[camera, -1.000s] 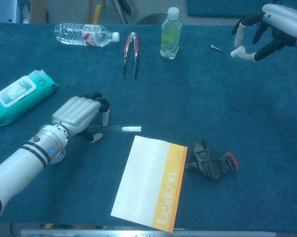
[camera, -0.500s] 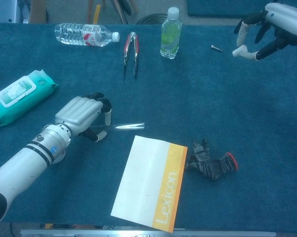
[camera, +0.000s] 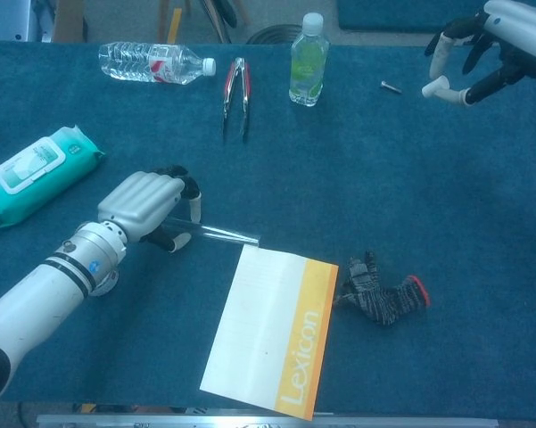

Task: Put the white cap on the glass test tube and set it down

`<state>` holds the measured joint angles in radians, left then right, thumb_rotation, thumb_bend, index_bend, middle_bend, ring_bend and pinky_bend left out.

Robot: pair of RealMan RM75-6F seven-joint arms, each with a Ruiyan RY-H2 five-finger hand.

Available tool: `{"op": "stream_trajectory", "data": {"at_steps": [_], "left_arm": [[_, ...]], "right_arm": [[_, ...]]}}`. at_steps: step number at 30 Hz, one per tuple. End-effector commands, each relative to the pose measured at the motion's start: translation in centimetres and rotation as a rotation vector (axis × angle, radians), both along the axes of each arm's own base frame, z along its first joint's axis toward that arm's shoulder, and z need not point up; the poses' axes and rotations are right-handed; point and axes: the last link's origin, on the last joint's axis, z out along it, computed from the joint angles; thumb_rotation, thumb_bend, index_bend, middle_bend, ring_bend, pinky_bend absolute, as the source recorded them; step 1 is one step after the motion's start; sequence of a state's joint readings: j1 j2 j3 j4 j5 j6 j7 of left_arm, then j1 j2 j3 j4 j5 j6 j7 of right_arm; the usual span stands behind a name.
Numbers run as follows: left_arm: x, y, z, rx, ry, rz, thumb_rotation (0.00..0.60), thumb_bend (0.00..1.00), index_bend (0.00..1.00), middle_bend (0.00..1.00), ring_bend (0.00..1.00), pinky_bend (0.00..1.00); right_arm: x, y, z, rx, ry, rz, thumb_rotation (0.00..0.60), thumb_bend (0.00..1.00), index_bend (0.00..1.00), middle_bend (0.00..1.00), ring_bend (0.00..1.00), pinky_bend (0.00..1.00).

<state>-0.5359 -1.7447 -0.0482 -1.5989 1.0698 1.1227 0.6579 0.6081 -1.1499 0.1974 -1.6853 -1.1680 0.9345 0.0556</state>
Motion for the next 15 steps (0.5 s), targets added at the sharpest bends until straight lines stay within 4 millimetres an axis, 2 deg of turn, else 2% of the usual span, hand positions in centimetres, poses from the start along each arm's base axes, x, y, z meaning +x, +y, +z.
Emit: {"op": "stream_trajectory", "data": {"at_steps": [1, 7, 15], "left_arm": [[0.1, 0.3, 1.2, 0.004, -0.076, 0.033, 0.600, 0.36, 0.56, 0.28, 0.10, 0.14], [0.0, 0.6, 3.1, -0.006, -0.200, 0.079, 0.600, 0.36, 0.58, 0.29, 0.10, 0.14], [-0.8, 0.9, 3.9, -0.029, -0.280, 0.143, 0.600, 0.36, 0.60, 0.31, 0.12, 0.15]], "right_arm": [[0.2, 0.0, 0.1, -0.004, -0.011, 0.002, 0.600, 0.31, 0.64, 0.31, 0.17, 0.39], [0.8, 0.2, 0.1, 0.000, -0.038, 0.014, 0.600, 0.31, 0.64, 0.31, 0.17, 0.39], [1.0, 0.3, -0.2, 0.011, -0.039, 0.015, 0.600, 0.31, 0.64, 0.31, 0.17, 0.39]]}}
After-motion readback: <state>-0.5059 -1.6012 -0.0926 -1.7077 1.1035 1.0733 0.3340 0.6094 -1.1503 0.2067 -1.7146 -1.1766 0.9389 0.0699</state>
